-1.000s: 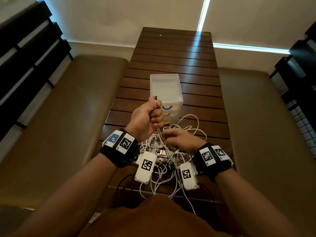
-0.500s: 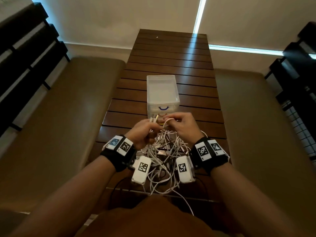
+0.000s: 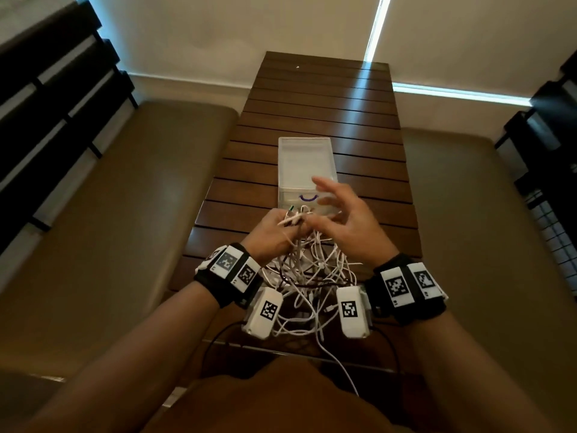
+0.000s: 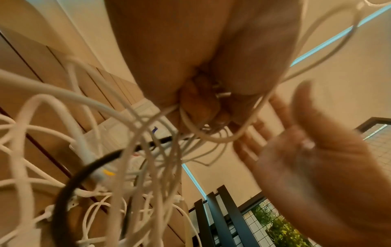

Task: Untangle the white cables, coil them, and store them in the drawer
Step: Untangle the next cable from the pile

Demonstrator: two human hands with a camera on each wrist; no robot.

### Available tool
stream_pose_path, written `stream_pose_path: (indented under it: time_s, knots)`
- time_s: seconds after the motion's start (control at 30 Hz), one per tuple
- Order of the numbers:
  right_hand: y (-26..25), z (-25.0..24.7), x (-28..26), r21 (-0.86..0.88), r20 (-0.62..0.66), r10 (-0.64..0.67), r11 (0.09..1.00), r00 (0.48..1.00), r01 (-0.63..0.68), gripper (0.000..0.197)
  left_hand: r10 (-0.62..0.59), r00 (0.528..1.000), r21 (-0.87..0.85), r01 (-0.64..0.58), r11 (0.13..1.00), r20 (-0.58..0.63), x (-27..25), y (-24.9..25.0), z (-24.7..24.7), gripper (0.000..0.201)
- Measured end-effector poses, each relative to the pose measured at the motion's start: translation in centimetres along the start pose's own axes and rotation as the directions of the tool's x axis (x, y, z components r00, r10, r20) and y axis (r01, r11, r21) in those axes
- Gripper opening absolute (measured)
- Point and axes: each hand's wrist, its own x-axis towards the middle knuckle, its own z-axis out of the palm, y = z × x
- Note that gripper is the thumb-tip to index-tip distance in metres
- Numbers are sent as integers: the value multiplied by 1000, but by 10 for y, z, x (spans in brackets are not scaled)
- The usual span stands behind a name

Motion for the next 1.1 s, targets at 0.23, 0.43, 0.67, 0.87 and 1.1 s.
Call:
stream_pose_path:
  time_s: [0.23,0.43,0.67,0.87,1.1]
  knots:
    - [50,-5,-2,-89,47,102,991,994,-97,19,80,996,-55,-82,995,-48,-12,-10,-20,25]
    - [82,-24,-6,-145,-142,211,962,967,-231,20,-152,951,-601,-42,798,-269,-14,-35,-43,30]
    - [100,-39,-22,-350,-171,428,816,887,-461,19,-141,963,-540,-6,841,-231,-31,-48,-51,22]
    - [55,20,-14,-596,-123,-35,802,992,-45,79,-125,981,-303,75,950,-149,-30,-40,-33,21]
    - [47,52,10,-588,164,-84,791,983,166,35,-97,990,-327,59,943,-102,-35,-33,-31,28]
